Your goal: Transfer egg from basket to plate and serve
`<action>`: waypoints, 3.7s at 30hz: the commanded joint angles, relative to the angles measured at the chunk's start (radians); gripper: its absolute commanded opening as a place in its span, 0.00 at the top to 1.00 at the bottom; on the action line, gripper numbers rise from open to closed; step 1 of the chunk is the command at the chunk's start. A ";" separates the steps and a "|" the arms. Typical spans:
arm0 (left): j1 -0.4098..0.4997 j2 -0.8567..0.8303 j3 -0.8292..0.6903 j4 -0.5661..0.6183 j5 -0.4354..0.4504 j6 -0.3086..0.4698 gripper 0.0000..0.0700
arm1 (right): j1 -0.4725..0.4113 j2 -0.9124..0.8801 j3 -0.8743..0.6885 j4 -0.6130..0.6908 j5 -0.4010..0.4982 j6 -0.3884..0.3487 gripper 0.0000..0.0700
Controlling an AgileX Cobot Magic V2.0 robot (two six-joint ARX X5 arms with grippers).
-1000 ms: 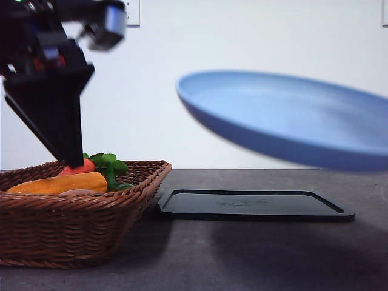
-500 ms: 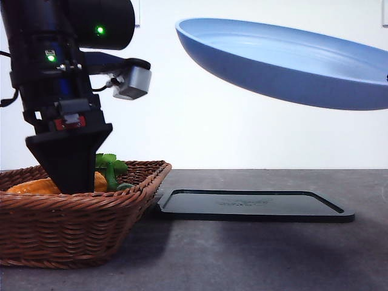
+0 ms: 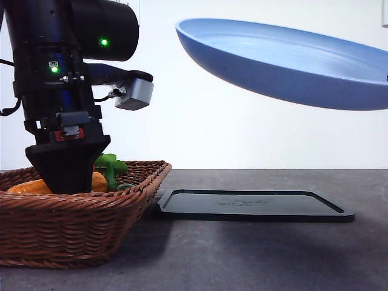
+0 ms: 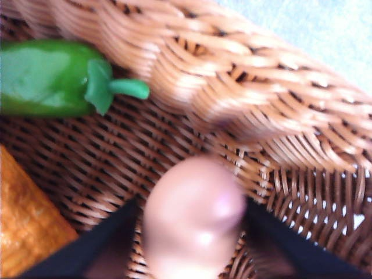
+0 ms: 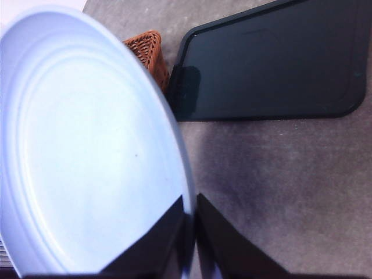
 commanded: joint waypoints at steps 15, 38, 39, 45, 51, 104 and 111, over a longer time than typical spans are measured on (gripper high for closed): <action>-0.010 0.013 0.305 -0.257 0.015 -0.069 0.68 | -0.001 0.063 0.021 -0.047 0.109 -0.018 1.00; -0.334 0.125 0.522 -0.037 0.075 -0.200 0.63 | 0.018 0.415 0.024 -0.095 0.043 -0.138 1.00; -0.347 0.142 0.522 -0.025 0.071 -0.200 0.63 | 0.019 0.415 0.024 -0.095 0.043 -0.138 1.00; -0.396 0.237 0.522 0.027 0.067 -0.196 0.63 | 0.020 0.415 0.030 -0.098 0.022 -0.145 1.00; -0.427 0.308 0.522 0.036 0.027 -0.173 0.63 | 0.020 0.415 0.051 -0.133 0.022 -0.171 1.00; -0.391 -0.384 0.522 -0.379 -0.165 -0.303 0.44 | -0.102 1.396 0.795 -0.017 0.011 -0.307 1.00; -0.391 -0.428 0.522 -0.393 -0.166 -0.316 0.47 | -0.114 1.430 0.801 -0.014 0.023 -0.308 0.82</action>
